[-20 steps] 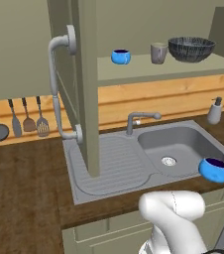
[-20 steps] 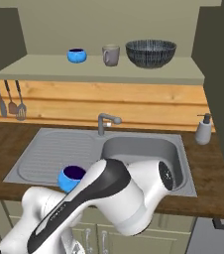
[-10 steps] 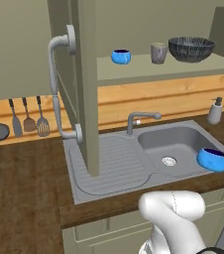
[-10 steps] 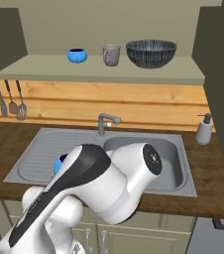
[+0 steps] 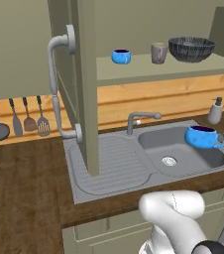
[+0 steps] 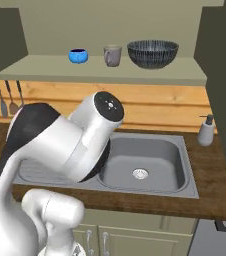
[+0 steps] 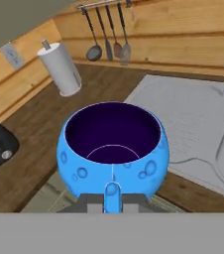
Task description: Gather all objects into one cabinet and sort the glasses and bowls to opposite sides.
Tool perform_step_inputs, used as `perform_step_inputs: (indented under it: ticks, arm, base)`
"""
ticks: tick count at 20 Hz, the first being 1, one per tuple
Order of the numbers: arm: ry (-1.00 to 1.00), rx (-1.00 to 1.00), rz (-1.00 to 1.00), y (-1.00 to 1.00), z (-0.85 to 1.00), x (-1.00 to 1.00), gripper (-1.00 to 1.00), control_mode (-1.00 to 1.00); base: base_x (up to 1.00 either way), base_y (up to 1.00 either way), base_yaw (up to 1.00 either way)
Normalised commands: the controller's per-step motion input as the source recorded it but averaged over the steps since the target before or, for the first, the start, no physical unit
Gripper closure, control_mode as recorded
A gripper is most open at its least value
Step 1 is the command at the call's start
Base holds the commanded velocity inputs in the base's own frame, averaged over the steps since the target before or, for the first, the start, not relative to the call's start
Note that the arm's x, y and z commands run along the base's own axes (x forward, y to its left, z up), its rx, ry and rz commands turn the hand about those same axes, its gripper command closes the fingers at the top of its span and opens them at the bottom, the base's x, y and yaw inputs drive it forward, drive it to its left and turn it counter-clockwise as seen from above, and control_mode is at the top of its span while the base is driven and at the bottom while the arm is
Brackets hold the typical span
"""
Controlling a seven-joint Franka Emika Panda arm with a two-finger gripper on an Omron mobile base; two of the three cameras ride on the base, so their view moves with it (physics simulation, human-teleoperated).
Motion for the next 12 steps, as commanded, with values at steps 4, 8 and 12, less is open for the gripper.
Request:
perform_step_inputs:
  ticks: [4,8,12]
  arm:
    - [-0.16,0.0,-0.12,1.0,0.17,0.71,1.0,-1.0]
    - [-0.16,0.0,-0.11,0.91,0.3,0.74,1.0,-1.0]
    - [0.06,0.0,0.0,-0.15,0.92,0.9,1.0,-1.0]
  base:
    - [0.0,0.0,0.0]
    - [0.0,0.0,0.0]
    - [0.0,0.0,0.0]
